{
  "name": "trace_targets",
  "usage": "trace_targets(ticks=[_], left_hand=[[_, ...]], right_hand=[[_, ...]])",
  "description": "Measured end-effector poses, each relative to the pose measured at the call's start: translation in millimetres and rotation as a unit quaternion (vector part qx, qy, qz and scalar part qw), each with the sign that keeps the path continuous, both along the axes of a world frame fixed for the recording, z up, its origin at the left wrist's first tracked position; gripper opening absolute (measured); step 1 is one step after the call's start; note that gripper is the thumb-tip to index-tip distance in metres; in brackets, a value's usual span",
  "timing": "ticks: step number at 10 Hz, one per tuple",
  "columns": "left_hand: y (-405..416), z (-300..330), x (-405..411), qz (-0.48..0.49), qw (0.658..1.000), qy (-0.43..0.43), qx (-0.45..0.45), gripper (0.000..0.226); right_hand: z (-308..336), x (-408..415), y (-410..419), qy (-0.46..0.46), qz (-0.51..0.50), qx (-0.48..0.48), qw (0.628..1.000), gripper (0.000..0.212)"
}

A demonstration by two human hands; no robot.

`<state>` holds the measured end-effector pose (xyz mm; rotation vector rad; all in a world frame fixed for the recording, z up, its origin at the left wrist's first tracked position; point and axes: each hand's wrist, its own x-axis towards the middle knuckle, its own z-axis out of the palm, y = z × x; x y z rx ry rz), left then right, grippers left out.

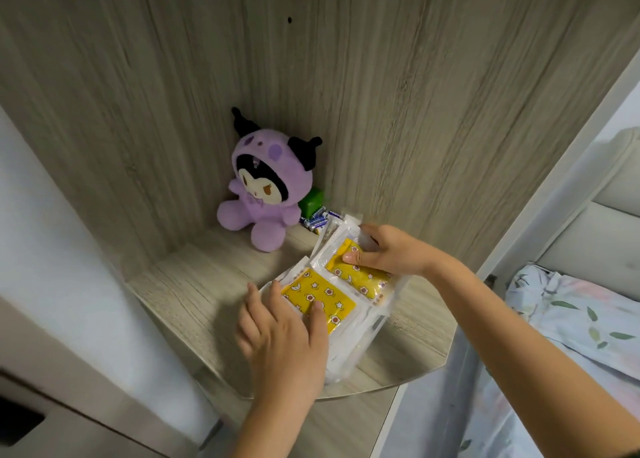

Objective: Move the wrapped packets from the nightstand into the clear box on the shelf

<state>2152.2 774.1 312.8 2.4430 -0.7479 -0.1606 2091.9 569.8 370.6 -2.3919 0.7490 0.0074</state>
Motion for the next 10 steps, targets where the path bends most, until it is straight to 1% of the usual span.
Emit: trace_targets(ticks=[1, 2, 3, 4, 5, 6, 7, 8, 9, 10], left_hand=[[-2.9, -2.4, -1.8, -0.002, 1.000, 0.012, -0.006, 0.098], [-1.5, -6.1, -5.2, -0.002, 0.999, 0.012, -0.030, 0.098], [-0.3, -3.8, -6.6, -0.009, 0.999, 0.027, -0.026, 0.096], [1.8, -2.5, -4.2, -0.014, 0.998, 0.046, -0.032, 0.085], [7.0, -2.2, -0.7, -0.010, 0.997, 0.037, -0.065, 0.103], [11.1, -1.1, 1.7, -0.009, 0.993, 0.056, -0.104, 0.106], [19.7, 3.4, 6.7, -0.015, 0.987, 0.046, -0.154, 0.096], [32.9, 17.2, 15.5, -0.022, 0.983, 0.047, -0.178, 0.069], [56.3, 24.2, 27.6, -0.043, 0.973, -0.009, -0.228, 0.024], [91.0, 25.3, 32.3, -0.034, 0.966, -0.005, -0.257, 0.012]], right_hand=[[-2.6, -0.9, 10.3, 0.043, 0.014, -0.099, 0.994, 0.042], [-18.3, -7.2, 10.0, 0.013, 0.002, -0.080, 0.997, 0.046], [-30.8, -12.1, 6.1, -0.049, 0.002, -0.048, 0.998, 0.073], [-38.3, -14.3, 1.5, -0.077, -0.003, -0.038, 0.996, 0.083], [-40.9, -18.9, -0.2, -0.102, 0.004, -0.007, 0.995, 0.082], [-33.3, -24.2, 8.1, -0.104, -0.005, -0.037, 0.994, 0.078], [-25.6, -31.0, 9.3, -0.118, -0.030, -0.124, 0.985, 0.065], [-1.6, -42.2, 18.4, -0.187, -0.089, -0.159, 0.965, 0.052], [37.3, -65.3, 36.7, -0.348, -0.161, -0.164, 0.909, 0.027], [87.8, -103.3, 66.9, -0.514, -0.186, -0.149, 0.824, 0.013]])
